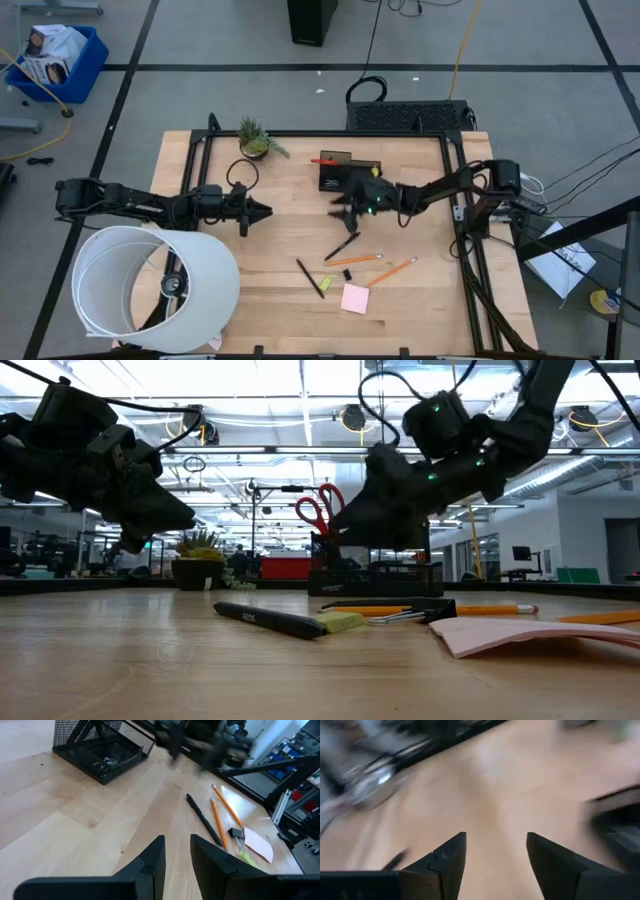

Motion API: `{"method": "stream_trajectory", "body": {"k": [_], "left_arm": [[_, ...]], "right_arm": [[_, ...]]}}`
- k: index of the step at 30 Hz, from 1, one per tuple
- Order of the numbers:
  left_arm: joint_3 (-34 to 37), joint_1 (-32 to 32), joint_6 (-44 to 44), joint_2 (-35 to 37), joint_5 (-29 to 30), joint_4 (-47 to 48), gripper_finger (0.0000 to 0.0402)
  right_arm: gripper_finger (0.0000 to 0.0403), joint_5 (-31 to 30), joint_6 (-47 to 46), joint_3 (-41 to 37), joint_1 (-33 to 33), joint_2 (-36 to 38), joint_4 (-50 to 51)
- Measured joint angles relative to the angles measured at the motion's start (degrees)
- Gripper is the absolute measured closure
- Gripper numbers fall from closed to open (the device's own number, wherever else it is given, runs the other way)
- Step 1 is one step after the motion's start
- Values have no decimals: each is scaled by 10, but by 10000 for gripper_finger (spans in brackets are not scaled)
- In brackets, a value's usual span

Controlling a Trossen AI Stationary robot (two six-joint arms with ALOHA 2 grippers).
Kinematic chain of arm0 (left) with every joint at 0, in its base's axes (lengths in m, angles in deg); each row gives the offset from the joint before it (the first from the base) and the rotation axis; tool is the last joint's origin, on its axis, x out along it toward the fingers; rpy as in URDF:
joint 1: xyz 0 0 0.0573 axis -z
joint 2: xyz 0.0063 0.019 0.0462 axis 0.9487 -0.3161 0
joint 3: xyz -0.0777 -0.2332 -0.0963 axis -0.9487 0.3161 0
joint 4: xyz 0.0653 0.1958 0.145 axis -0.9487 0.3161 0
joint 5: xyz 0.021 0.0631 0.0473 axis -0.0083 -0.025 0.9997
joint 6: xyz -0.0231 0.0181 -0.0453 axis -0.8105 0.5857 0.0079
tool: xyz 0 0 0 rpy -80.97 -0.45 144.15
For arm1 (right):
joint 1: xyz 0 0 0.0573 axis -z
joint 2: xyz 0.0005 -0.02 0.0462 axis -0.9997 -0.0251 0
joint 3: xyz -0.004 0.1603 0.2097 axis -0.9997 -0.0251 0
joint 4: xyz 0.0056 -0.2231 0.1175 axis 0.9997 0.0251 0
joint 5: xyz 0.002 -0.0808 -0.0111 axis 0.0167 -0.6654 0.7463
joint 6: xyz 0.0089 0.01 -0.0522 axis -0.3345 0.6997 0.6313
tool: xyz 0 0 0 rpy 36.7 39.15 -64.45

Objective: Pick and place office supplies into organizer
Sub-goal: Put the binder clip into the desk organizer

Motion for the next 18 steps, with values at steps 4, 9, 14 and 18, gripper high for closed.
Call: {"method": "stream_trajectory", "body": {"k": [4,9,14,18], "left_arm": [[0,0,0,0,0,1,309],[0,0,0,0,0,2,309],[0,0,-2,0,3,0,309],[0,0,0,0,4,0,309]], "right_arm": [[203,62,72,-9,-71,1,51],[208,57,81,-21,-133,0,48],[209,55,28,-21,-172,0,48],[210,56,41,-21,-198,0,53]]}}
